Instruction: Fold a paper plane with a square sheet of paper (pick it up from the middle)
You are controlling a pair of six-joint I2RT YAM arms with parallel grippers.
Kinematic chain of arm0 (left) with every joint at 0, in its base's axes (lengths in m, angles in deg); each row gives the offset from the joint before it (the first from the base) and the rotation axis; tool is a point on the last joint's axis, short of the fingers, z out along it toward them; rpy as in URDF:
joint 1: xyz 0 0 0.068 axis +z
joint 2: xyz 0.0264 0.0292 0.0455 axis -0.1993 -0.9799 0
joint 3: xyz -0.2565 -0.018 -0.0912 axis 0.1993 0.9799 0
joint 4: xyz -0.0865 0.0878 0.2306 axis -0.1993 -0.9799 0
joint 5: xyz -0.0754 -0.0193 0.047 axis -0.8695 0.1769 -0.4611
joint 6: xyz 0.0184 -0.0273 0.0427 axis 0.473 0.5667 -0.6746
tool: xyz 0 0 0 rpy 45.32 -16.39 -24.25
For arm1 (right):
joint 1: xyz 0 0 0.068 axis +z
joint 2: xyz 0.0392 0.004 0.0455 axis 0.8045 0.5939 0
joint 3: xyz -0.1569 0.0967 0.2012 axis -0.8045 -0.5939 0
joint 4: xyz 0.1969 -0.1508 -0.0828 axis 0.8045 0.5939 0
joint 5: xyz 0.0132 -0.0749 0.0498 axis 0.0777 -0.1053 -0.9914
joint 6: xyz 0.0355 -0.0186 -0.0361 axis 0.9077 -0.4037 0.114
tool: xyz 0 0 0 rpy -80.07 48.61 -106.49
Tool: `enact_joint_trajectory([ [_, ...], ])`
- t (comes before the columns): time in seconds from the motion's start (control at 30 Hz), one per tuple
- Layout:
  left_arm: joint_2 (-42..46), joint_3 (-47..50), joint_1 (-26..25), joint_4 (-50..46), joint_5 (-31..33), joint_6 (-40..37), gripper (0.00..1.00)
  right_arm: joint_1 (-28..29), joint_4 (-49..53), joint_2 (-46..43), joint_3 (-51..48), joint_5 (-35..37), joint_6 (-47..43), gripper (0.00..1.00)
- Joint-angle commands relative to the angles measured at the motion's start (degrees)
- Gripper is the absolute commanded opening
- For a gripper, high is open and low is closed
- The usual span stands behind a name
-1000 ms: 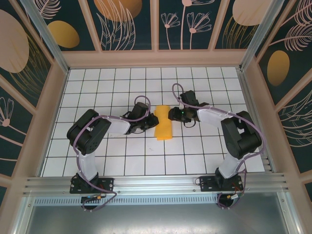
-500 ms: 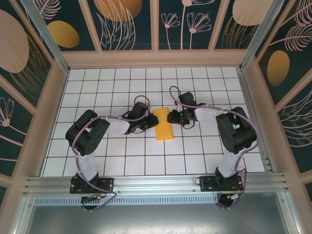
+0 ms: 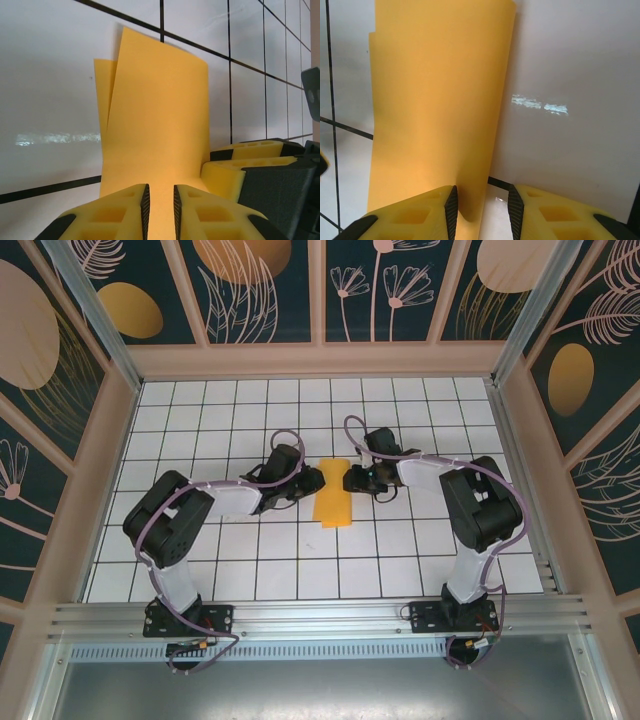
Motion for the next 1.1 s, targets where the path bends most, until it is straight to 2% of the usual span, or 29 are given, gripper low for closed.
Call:
enact_joint_trajectory([
  [0.0,2.55,-0.78,-0.17,-1.99,3.79,-1.21,0.26,0.21,1.9,1.55,1.0,0.96,-4.0,0.37],
  [0.43,3.12,-1.66,-0.22,-3.95,6.65,-3.11,0.37,-0.86,3.31,2.46,1.54,-1.87,-11.14,0.36],
  [1.07,-2.62,-5.01,-0.17,-1.44,-1.67,-3.21,0.33,-1.56,5.28,3.2,2.25,1.72,-13.74,0.32],
])
